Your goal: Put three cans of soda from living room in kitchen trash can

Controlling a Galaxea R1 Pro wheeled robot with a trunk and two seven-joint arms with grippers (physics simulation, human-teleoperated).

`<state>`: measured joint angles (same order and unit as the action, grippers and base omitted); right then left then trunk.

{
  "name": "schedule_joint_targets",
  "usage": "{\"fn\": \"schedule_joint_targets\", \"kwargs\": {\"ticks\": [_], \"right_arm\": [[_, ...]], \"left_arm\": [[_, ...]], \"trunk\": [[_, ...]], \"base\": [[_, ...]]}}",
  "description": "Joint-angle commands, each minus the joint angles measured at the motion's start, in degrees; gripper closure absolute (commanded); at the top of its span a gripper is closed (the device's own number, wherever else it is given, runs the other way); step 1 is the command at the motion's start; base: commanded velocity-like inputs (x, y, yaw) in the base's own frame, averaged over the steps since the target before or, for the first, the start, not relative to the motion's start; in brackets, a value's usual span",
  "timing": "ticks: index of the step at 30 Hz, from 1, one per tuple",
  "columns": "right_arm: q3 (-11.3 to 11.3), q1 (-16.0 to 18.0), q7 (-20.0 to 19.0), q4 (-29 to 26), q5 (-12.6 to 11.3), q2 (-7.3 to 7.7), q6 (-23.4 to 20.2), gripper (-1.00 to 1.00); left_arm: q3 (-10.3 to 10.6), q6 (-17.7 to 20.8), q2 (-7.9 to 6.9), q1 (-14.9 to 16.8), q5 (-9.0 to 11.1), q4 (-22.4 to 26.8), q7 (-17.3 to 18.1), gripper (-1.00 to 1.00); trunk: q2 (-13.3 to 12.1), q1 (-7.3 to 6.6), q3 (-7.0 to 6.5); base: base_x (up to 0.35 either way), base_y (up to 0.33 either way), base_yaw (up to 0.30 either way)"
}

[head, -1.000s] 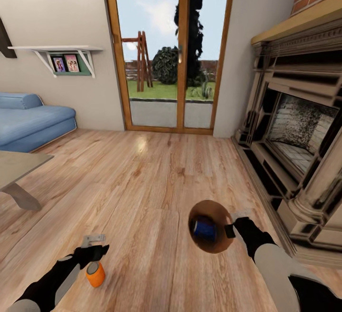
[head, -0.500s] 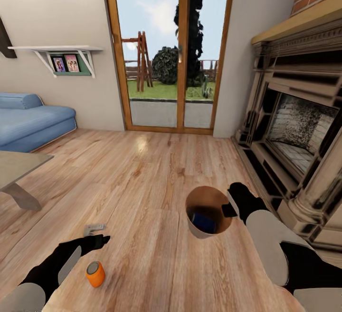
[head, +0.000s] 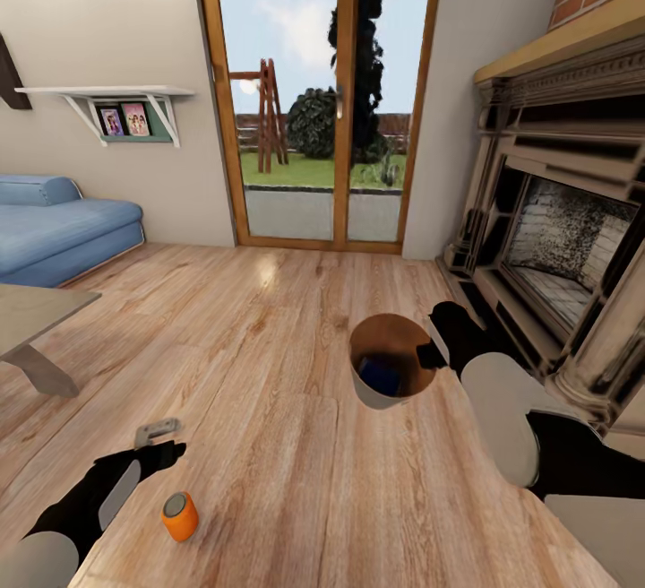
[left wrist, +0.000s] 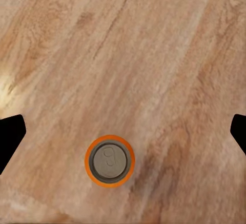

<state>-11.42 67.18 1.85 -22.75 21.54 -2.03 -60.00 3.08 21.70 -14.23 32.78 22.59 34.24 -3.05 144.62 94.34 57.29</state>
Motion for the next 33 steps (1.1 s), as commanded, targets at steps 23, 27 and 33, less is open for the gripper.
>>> {"fn": "schedule_joint_targets", "kwargs": {"ticks": [23, 27, 33], "right_arm": [[-0.03, 2.95, -0.09, 0.77, -0.8, 0.09, 0.0, 1.0], [-0.01, 2.94, -0.09, 0.78, -0.77, 0.05, 0.0, 1.0], [0.04, 2.89, -0.09, 0.78, -0.72, 0.02, 0.0, 1.0]], "left_arm": [[-0.18, 0.09, 0.6, -0.08, -0.17, -0.29, -0.29, -1.0], [-0.14, 0.09, 0.59, -0.08, -0.14, -0.25, -0.26, -1.0], [-0.16, 0.09, 0.56, -0.08, -0.11, -0.23, -0.21, -1.0]], "trunk": [[0.19, 0.36, 3.1], [0.24, 0.46, 3.99], [0.32, 0.62, 5.32]], "base": [[0.0, 0.0, 0.0], [0.0, 0.0, 0.0], [0.0, 0.0, 0.0]]}}
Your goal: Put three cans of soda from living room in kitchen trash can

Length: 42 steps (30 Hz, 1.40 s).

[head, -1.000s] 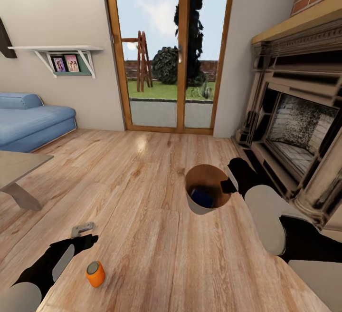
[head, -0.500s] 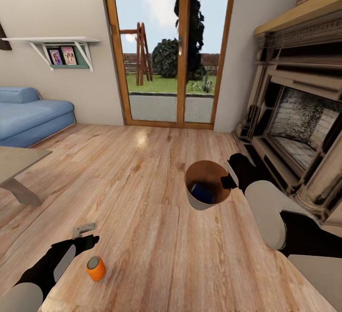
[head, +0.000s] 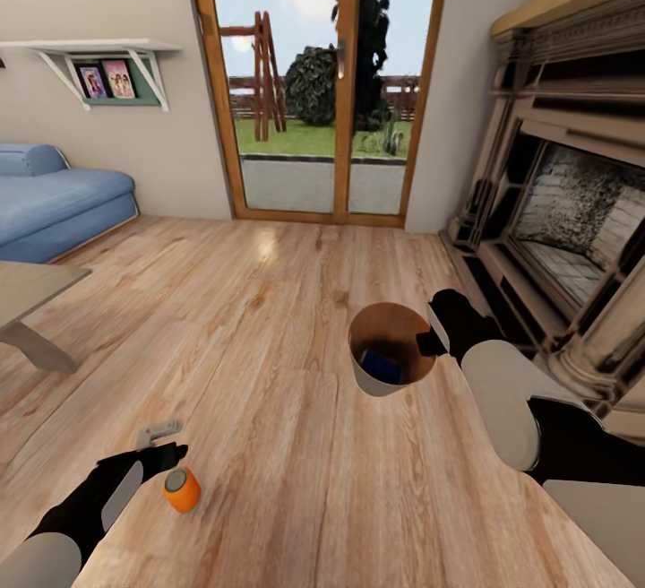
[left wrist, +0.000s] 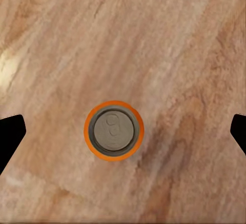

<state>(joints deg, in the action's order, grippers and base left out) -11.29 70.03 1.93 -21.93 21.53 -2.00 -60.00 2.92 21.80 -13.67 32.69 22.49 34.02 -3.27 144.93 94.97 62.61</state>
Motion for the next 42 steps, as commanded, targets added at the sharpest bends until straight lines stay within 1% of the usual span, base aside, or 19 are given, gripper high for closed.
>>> {"fn": "schedule_joint_targets", "kwargs": {"ticks": [1, 2, 4, 13, 23, 34, 42], "right_arm": [[-0.08, 0.04, -0.17, -0.05, -0.71, -0.01, 0.0, 1.0], [-0.07, 0.04, -0.17, -0.05, -0.71, -0.01, 0.0, 1.0], [-0.06, 0.03, -0.17, -0.05, -0.71, -0.01, 0.0, 1.0], [-0.04, 0.02, -0.13, -0.03, -0.7, -0.02, 0.0, 1.0], [-0.04, 0.02, -0.09, -0.05, -0.7, -0.06, 0.0, 1.0], [-0.04, 0.02, -0.08, -0.04, -0.68, -0.02, 0.0, 1.0], [-0.04, 0.02, -0.08, -0.02, -0.7, -0.02, 0.0, 1.0]], "left_arm": [[0.0, -0.01, -0.01, 0.0, 0.0, -0.01, 0.01, -1.0], [-0.01, -0.01, -0.01, 0.0, 0.0, -0.01, 0.01, -1.0], [0.01, -0.01, -0.03, 0.0, 0.01, -0.01, 0.01, -1.0], [0.06, -0.01, -0.04, 0.0, 0.04, 0.04, 0.14, -1.0], [0.07, 0.11, -0.04, 0.0, 0.02, 0.02, 0.3, -1.0], [0.09, 0.95, -0.04, -0.04, 0.08, 0.08, 0.44, -1.0], [0.08, 1.01, 0.02, -0.08, 0.1, 0.14, 0.42, -1.0]], "trunk": [[0.03, 0.01, 0.22], [0.04, 0.04, 0.44], [0.04, 0.04, 0.44], [0.16, 0.27, 2.43], [0.16, 0.27, 2.43], [0.16, 0.27, 2.43], [0.16, 0.27, 2.43]], "base": [[0.0, 0.0, 0.0], [0.0, 0.0, 0.0], [0.0, 0.0, 0.0], [0.0, 0.0, 0.0], [0.008, 0.0, 0.0], [0.205, 0.041, 0.0], [0.036, 0.011, 0.0]]}}
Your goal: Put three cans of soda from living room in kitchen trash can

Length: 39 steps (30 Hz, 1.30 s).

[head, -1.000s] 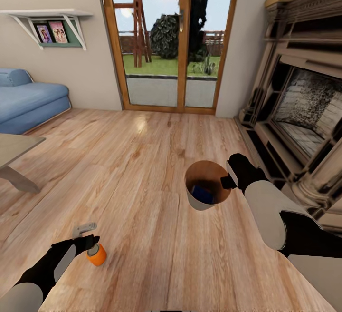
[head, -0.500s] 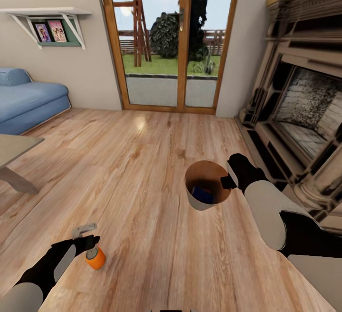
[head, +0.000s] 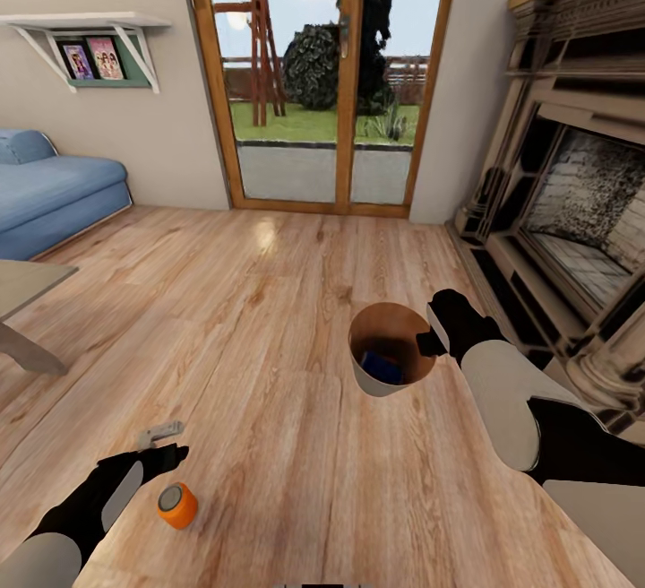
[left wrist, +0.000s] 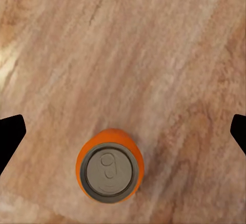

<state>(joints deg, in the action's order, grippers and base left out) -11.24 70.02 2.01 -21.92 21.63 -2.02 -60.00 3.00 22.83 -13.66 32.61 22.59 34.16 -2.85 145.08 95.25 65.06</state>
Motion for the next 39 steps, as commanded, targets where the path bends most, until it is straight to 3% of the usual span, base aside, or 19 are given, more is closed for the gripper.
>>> {"fn": "schedule_joint_targets", "kwargs": {"ticks": [1, 4, 21, 30, 31, 39], "right_arm": [[-0.1, 0.03, -0.17, -0.02, -0.8, 0.0, 0.0, 1.0], [-0.1, 0.03, -0.17, -0.02, -0.8, -0.05, 0.0, 1.0], [-0.1, -0.02, -0.17, 0.04, -0.8, -0.09, 0.0, 1.0], [-0.02, -0.04, -0.17, 0.03, -0.73, -0.09, 0.0, 1.0], [1.16, 0.0, -0.17, -0.06, -0.72, -0.11, 0.0, 1.0], [3.26, 2.03, -0.19, 0.46, -0.8, -1.24, 0.0, 1.0]], "left_arm": [[0.0, -0.02, 0.01, 0.0, 0.0, 0.0, 0.01, -1.0], [-0.01, -0.01, -0.02, 0.0, 0.0, 0.0, 0.04, -1.0], [0.03, 0.03, 0.01, 0.0, 0.0, 0.02, 0.12, -1.0], [0.07, 0.03, 0.03, 0.0, 0.0, 0.03, 0.12, -1.0], [0.07, 0.03, 0.03, 0.0, -0.02, 0.03, 0.07, -1.0], [0.09, 0.03, 0.03, 0.0, 0.0, 0.04, -0.01, -1.0]], "trunk": [[0.01, -0.01, -0.01], [0.01, -0.01, -0.01], [0.23, 0.43, 3.76], [0.23, 0.43, 3.76], [0.23, 0.43, 3.76], [0.23, 0.43, 3.76]], "base": [[0.008, 0.002, 0.0], [0.005, 0.002, 0.0], [0.001, 0.0, 0.0], [0.0, 0.0, 0.0], [0.0, 0.0, 0.0], [0.0, 0.0, 0.0]]}}
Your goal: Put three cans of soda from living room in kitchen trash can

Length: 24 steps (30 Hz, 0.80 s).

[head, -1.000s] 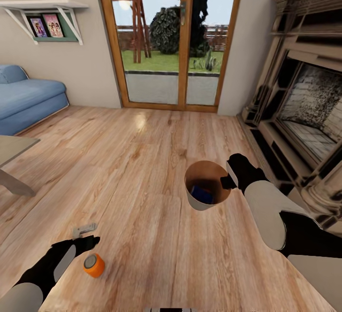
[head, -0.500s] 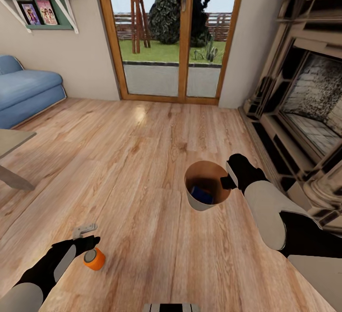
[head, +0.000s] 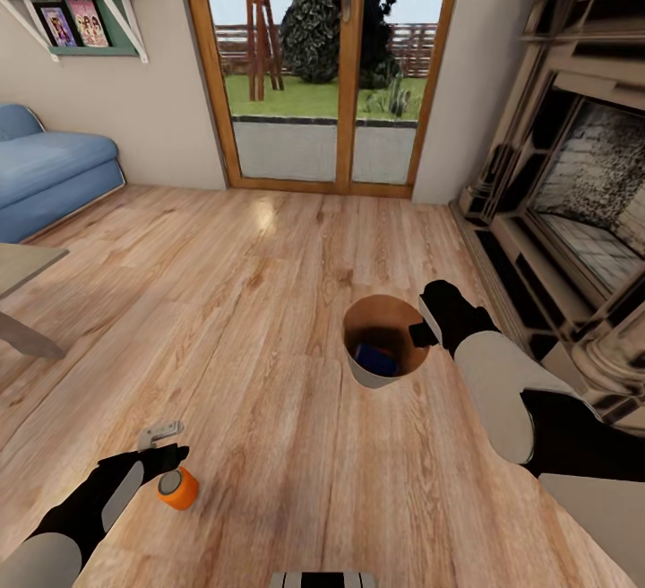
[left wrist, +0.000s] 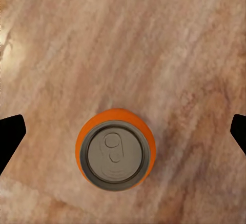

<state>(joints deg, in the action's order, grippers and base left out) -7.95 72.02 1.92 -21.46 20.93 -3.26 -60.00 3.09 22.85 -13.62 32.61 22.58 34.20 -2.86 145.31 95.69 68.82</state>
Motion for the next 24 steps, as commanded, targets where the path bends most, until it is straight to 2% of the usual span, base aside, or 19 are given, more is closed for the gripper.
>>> {"fn": "schedule_joint_targets", "kwargs": {"ticks": [1, 12, 24], "right_arm": [[0.12, 0.99, -0.12, 0.51, -0.15, -0.19, 0.0, 1.0], [0.45, 9.32, 0.3, 3.69, -0.19, -0.75, 0.0, 1.0], [0.4, 12.1, 0.44, 5.1, -0.19, -0.43, 0.0, 1.0]], "left_arm": [[-0.01, 0.0, 0.0, 0.0, 0.0, 0.0, 0.02, -1.0], [-0.02, 0.0, -0.01, 0.0, -0.03, -0.03, 0.08, -1.0], [-0.02, -0.06, 0.0, 0.0, -0.13, -0.09, 0.25, -1.0]], "trunk": [[0.0, 0.0, 0.0], [0.0, 0.0, 0.0], [0.0, 0.0, 0.0]], "base": [[0.0, 0.0, 0.0], [0.0, 0.0, 0.0], [0.0, 0.0, 0.0]]}}
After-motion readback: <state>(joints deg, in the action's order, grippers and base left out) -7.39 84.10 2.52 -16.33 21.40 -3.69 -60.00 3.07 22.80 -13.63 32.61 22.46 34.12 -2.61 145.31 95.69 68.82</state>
